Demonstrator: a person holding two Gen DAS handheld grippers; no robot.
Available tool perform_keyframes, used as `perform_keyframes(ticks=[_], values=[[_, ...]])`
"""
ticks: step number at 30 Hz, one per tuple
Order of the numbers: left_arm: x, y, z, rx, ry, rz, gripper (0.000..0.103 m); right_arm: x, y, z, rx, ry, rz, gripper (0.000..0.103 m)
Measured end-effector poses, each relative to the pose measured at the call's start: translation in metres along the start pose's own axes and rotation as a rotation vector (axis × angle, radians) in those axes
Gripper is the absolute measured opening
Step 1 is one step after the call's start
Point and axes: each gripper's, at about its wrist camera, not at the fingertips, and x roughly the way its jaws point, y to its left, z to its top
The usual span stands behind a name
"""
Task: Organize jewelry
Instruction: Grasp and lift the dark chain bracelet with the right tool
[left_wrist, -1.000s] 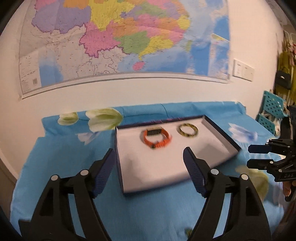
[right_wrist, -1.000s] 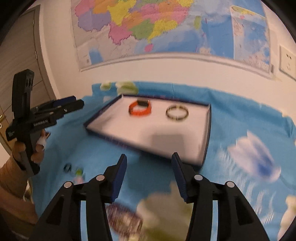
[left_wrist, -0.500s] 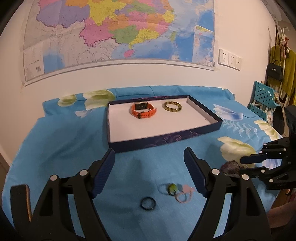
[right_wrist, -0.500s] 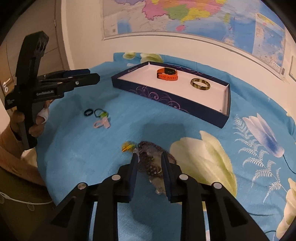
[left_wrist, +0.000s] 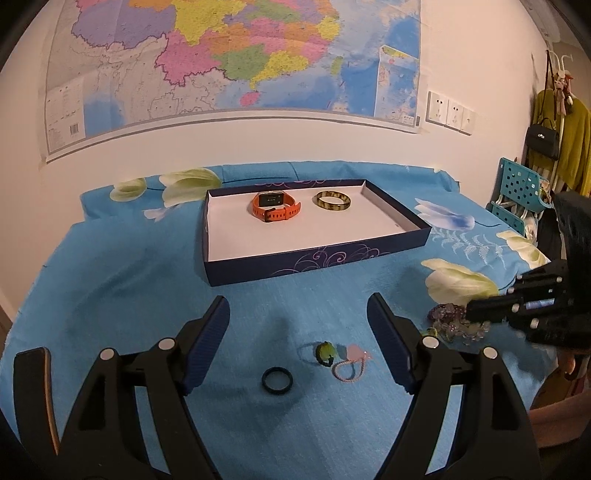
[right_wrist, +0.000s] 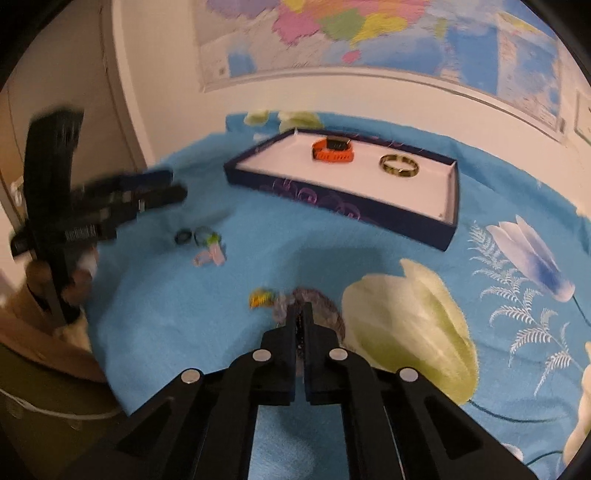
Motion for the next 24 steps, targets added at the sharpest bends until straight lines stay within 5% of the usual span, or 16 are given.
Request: perform_keyframes(ticks=[14, 24], values=[[-0.002, -0.003, -0.004, 0.0, 0.004, -0.013, 0.076, -0.035, -0.026, 0.027, 0.155, -0.187, 0.109, 0.002], [0.001, -0.011, -0.016, 0.05, 0.045, -0.032, 0.075, -0.029, -0.031, 0.032, 0.161, -0.198, 0.084, 0.002]])
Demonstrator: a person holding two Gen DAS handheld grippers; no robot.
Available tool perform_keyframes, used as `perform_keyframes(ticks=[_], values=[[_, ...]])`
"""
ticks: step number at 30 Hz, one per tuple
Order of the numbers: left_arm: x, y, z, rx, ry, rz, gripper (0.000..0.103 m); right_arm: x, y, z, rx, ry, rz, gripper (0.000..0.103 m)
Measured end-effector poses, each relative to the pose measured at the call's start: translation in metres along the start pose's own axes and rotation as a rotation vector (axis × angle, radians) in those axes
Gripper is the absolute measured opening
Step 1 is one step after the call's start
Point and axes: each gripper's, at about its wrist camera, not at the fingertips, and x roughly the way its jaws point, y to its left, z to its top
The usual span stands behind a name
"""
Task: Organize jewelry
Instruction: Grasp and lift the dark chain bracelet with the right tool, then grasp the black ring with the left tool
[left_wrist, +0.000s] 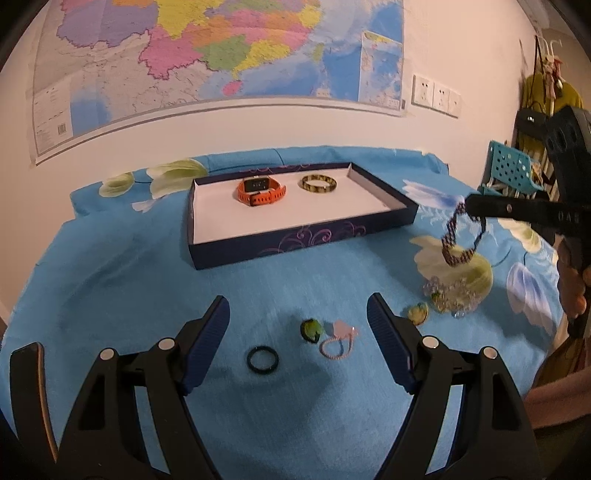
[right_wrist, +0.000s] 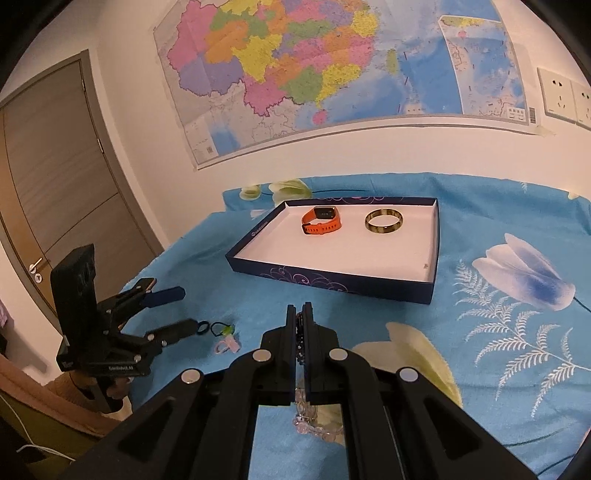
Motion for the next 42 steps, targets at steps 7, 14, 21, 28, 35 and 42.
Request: perform_keyframes(ticks=[7, 14, 21, 28, 35, 42], values=[[0.01, -0.002, -0.004, 0.012, 0.051, -0.004, 0.063, 0.008, 0.001, -0.003, 0.006, 0.019, -0.002, 0.002], [0.014, -0.012, -0.007, 0.053, 0.085, -0.019, 0.054, 0.014, 0.001, -0.006, 0.014, 0.027, -0.001, 0.002], [0.016, -0.016, -0.009, 0.065, 0.106, -0.041, 0.053, 0.016, 0.0, -0.008, 0.021, 0.027, -0.001, 0.002], [0.018, 0.01, -0.007, 0.001, 0.128, -0.003, 0.046, 0.017, -0.003, -0.011, 0.037, 0.03, 0.004, 0.002], [0.027, 0.016, -0.016, 0.002, 0.199, 0.03, 0.036, 0.019, -0.001, -0.011, 0.042, 0.031, 0.011, 0.002], [0.029, 0.015, -0.019, 0.002, 0.215, 0.033, 0.023, 0.018, 0.0, -0.008, 0.04, 0.024, 0.008, 0.002]])
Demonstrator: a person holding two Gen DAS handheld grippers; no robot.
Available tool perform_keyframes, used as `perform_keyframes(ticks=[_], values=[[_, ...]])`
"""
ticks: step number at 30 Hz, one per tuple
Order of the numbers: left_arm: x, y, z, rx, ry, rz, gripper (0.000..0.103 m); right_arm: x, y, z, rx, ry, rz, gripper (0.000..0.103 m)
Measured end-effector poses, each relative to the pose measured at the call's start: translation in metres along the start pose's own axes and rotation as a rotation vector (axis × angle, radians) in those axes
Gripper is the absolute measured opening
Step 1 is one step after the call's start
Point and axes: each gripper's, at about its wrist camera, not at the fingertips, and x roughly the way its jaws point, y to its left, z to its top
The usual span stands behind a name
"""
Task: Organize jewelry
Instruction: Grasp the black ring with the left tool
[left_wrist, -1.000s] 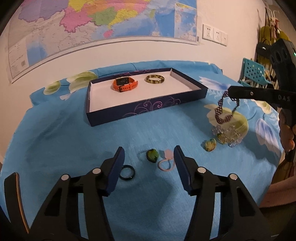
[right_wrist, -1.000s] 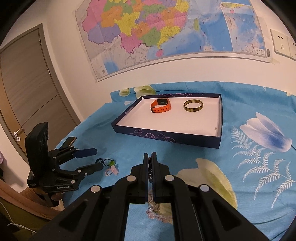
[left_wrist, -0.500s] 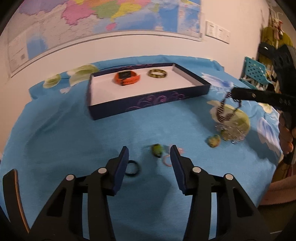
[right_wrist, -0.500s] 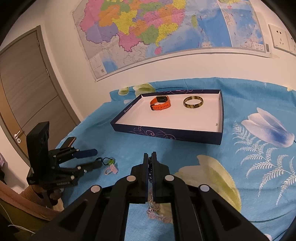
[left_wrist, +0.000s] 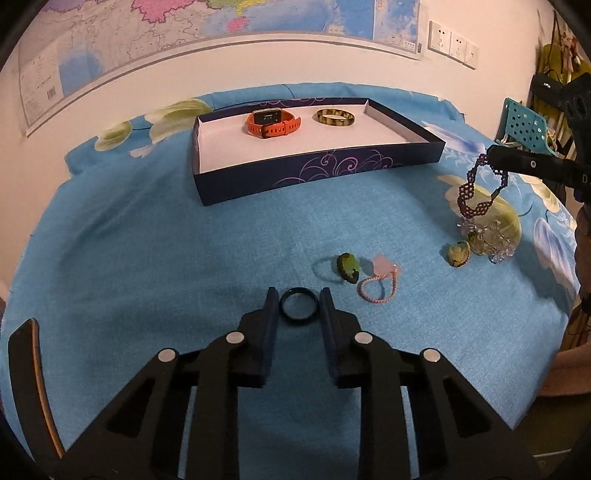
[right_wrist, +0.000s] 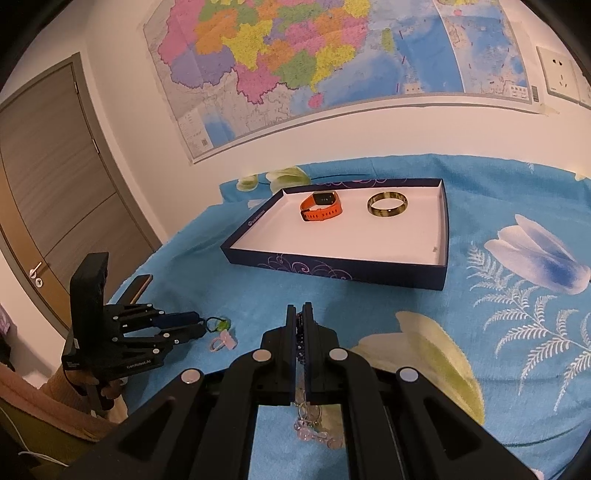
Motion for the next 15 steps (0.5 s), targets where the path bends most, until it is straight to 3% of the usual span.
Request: perform_keyframes(ticks=[6, 15], values=[[-0.004, 0.003, 0.003, -0.035, -0.019, -0.019, 0.023, -0.001, 0.002, 0.008, -0.012, -0.014, -0.003, 0.002], [-0.02, 0.007, 0.027, -0.051, -0.111, -0.046, 0.023, 0.0, 0.001, 0.027, -0.032, -0.043, -0.014, 0.002]])
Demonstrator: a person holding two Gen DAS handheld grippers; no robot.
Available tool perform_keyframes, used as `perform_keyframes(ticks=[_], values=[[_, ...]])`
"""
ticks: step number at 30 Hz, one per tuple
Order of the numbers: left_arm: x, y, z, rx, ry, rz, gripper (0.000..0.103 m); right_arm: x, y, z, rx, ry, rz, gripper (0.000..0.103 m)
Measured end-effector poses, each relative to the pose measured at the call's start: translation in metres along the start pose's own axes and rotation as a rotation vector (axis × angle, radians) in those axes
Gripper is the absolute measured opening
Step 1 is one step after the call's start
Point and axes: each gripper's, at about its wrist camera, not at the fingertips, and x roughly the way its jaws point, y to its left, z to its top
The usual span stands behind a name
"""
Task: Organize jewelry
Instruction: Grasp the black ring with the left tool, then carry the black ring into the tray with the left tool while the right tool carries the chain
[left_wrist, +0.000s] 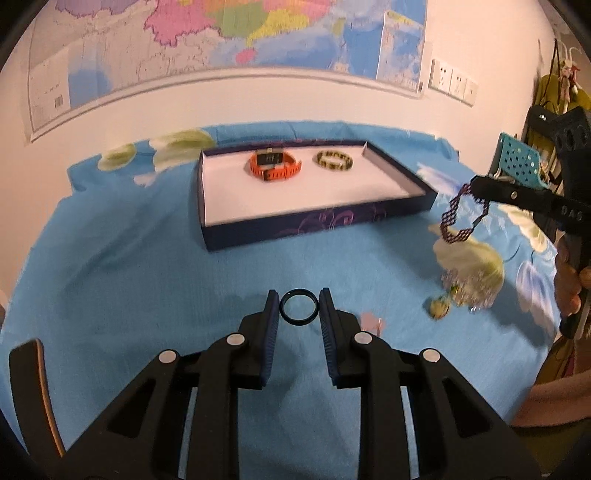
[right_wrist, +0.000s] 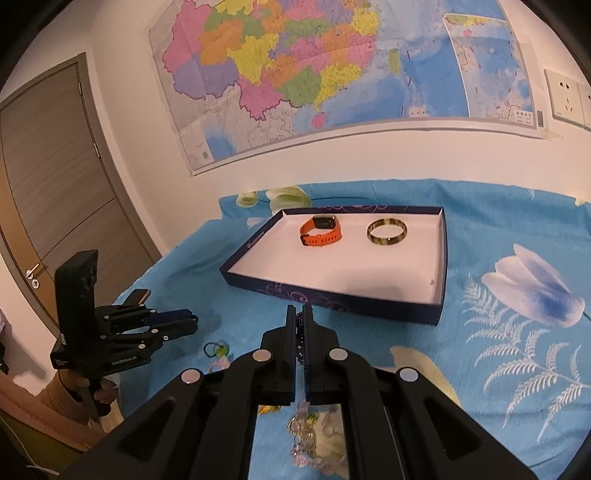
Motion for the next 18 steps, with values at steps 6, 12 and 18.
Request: perform_keyframes(ticks=[6, 12, 18], values=[[-0.001, -0.001, 0.019, 0.006, -0.045, -0.008, 0.023, 0.003, -0.001, 0.016, -0.014, -0.025, -0.007, 0.002], [0.003, 0.0, 0.034, 0.01, -0.065, -0.002, 0.023, 0.007, -0.003, 0.027, -0.018, -0.04, -0.017, 0.002], [0.011, 0.003, 0.048, 0.018, -0.08, 0.007, 0.023, 0.016, -0.011, 0.04, -0.008, -0.046, -0.021, 0.002]])
